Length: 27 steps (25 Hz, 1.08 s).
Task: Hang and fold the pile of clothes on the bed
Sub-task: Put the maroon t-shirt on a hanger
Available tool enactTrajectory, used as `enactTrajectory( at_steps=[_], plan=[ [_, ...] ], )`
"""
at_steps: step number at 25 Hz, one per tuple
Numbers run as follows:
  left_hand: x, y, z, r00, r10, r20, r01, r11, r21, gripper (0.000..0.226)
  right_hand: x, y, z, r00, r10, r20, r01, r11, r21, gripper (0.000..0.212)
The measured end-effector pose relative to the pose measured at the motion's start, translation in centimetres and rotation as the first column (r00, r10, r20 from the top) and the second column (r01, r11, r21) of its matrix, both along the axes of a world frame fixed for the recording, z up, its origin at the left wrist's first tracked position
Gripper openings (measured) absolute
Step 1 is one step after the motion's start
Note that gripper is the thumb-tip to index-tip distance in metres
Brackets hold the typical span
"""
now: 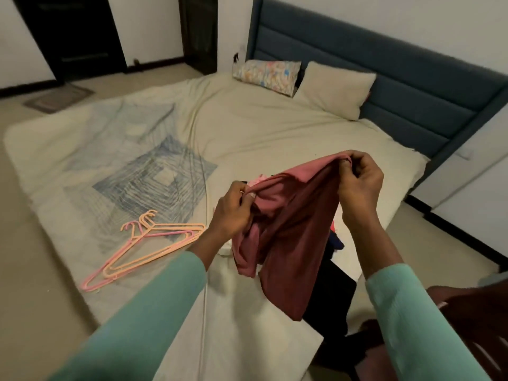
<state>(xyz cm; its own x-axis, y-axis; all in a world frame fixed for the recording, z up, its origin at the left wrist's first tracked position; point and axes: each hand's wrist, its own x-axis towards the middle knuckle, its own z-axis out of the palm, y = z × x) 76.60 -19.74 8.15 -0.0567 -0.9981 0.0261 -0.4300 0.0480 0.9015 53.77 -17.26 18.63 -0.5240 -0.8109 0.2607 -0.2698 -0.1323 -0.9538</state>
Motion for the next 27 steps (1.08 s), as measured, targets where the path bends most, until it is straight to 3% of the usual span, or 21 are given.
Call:
enactTrajectory(
  at_steps=[2, 5, 7, 8, 10, 14, 17, 18, 21, 23, 27],
  plan=[
    [-1.6, 0.0, 4.0, 0.997, -0.017, 0.073, 0.022, 0.998, -0.063, 0.012, -3.1, -0.6, 1.4, 0.997, -0.073, 0.012, 0.073, 0.997, 0.009, 0.014],
    [-2.5, 1.0, 9.3, 0.998, -0.015, 0.059, 0.027, 0.977, -0.211, 0.017, -5.7, 0.7, 3.4, 0.994, -0.111, 0.005, 0.112, 0.992, -0.063, 0.013],
    [-1.9, 2.0, 11.6, 0.957, -0.120, 0.263, 0.185, 0.954, -0.235, 0.034, -6.6, 2.4, 3.0, 0.991, -0.128, 0.031, 0.129, 0.991, -0.043, 0.013],
    [-1.5, 2.6, 12.5, 0.883, -0.195, 0.427, 0.299, 0.935, -0.192, 0.038, -6.9, 3.2, 2.4, 0.990, -0.131, 0.051, 0.131, 0.991, -0.007, 0.014],
    [-0.8, 3.8, 13.4, 0.802, -0.282, 0.527, 0.411, 0.900, -0.143, 0.036, -7.1, 4.9, 1.1, 0.992, -0.106, 0.065, 0.103, 0.994, 0.040, 0.017],
    [0.6, 5.4, 14.2, 0.942, -0.249, 0.223, 0.301, 0.923, -0.240, 0.047, -6.4, 6.9, 0.6, 0.999, -0.020, 0.038, 0.022, 0.999, -0.035, 0.016],
    [1.4, 6.9, 13.8, 0.888, -0.226, 0.401, 0.320, 0.929, -0.185, 0.036, -4.1, 7.6, 1.4, 0.993, 0.096, 0.068, -0.092, 0.994, -0.061, 0.012],
    [1.2, 7.8, 13.5, 0.882, -0.254, 0.397, 0.336, 0.930, -0.150, 0.033, -3.0, 7.8, 1.8, 0.987, 0.149, 0.067, -0.146, 0.988, -0.049, 0.012],
    [-0.6, 10.7, 11.9, 0.895, -0.404, 0.189, 0.434, 0.888, -0.155, 0.070, 0.8, 8.4, 2.5, 0.933, 0.359, 0.001, -0.358, 0.932, 0.048, 0.010],
    [-2.0, 11.7, 10.5, 0.912, -0.392, 0.117, 0.409, 0.882, -0.235, 0.078, 2.9, 8.7, 2.4, 0.876, 0.479, -0.051, -0.474, 0.876, 0.088, 0.008],
    [-0.1, 11.6, 10.0, 0.940, -0.311, -0.140, 0.279, 0.937, -0.211, 0.021, 3.3, 8.7, 1.4, 0.851, 0.520, -0.070, -0.518, 0.854, 0.046, 0.006]
  ],
)
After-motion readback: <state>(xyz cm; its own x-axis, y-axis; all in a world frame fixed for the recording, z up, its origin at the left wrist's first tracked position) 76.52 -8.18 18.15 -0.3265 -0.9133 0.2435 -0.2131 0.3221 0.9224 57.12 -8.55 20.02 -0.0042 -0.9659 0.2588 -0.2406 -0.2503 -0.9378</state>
